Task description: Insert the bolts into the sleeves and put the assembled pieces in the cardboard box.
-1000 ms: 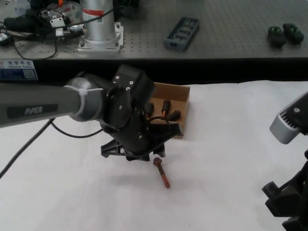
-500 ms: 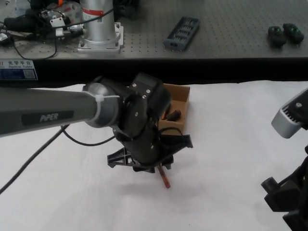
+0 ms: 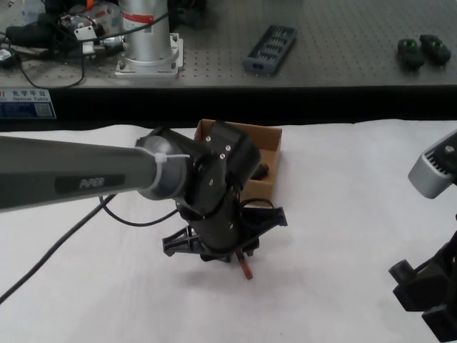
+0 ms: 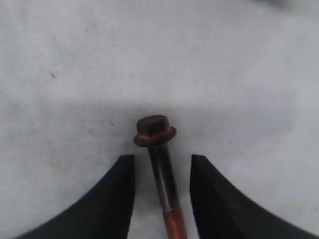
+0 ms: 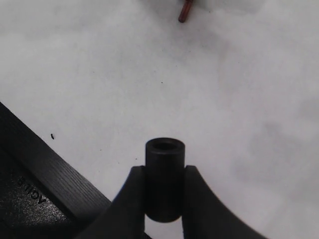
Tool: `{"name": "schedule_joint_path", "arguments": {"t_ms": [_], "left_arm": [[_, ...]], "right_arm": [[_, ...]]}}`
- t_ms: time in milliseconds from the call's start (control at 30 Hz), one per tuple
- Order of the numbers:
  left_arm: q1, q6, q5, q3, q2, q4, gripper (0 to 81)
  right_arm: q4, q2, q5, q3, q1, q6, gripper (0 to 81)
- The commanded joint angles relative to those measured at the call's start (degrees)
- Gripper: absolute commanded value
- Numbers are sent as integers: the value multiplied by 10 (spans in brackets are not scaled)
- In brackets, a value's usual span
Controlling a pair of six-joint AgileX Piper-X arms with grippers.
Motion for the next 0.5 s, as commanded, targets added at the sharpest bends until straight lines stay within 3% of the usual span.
{"name": "schedule_joint_path", "arguments": {"t_ms": [0,200,267,400,467], "left_arm": [[0,-18,0,-6,18,0,281],[0,-18,-2,-6,28,-4,271],[0,-18,-2,-6,28,-4,224],[0,-18,10,-6,28,-4,12],[0,-19,24,-6,28,-4,6]], "right_arm": [[-2,1,-10,-1,-4,-5,27],[-2,1,-10,-1,-4,-5,27],[-2,1,-10,-1,-4,-5,27],[-2,1,-10,-1,-4,-5,27],[-2,1,-10,-1,-4,-5,27]]}}
